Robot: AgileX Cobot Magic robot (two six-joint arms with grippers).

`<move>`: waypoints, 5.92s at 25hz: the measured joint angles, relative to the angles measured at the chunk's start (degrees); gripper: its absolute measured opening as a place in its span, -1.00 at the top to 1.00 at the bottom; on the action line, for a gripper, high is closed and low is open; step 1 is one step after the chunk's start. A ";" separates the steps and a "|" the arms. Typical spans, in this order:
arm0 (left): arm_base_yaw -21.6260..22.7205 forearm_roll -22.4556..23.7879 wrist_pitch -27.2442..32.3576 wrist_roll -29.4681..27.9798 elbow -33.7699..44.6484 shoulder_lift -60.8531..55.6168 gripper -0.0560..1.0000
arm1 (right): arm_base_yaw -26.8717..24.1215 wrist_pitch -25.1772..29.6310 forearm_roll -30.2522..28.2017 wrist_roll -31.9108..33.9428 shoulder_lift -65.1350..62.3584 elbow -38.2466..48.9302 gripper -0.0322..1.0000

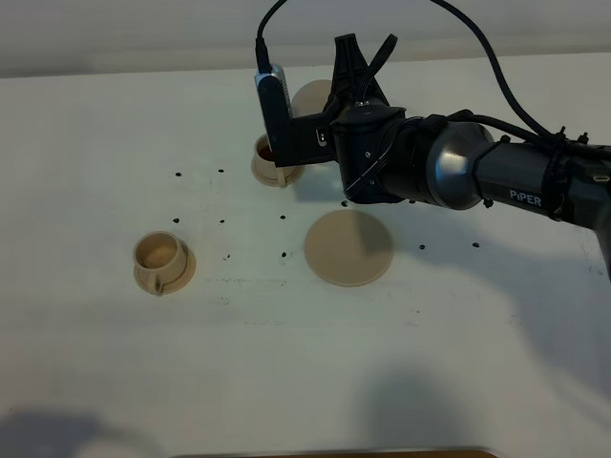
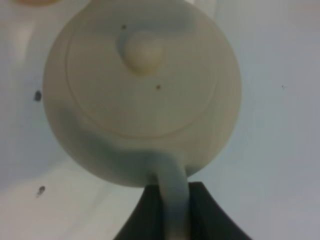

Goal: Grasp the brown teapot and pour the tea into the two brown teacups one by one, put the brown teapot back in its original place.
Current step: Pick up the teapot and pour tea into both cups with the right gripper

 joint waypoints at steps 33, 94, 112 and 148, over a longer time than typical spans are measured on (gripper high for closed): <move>0.00 0.00 0.00 0.01 0.00 0.00 -0.03 | 0.00 0.07 -0.85 -2.25 0.00 0.00 0.77; 0.00 0.00 0.00 -0.05 0.00 0.00 -0.03 | -7.08 1.80 50.93 15.39 -4.73 -1.68 0.77; 0.00 0.00 0.00 -0.05 0.00 0.00 -0.03 | -7.35 -3.98 54.31 15.33 2.01 -1.68 0.77; 0.00 0.00 0.00 -0.01 0.00 0.00 -0.03 | 5.67 9.94 50.87 13.42 -8.98 -1.90 0.77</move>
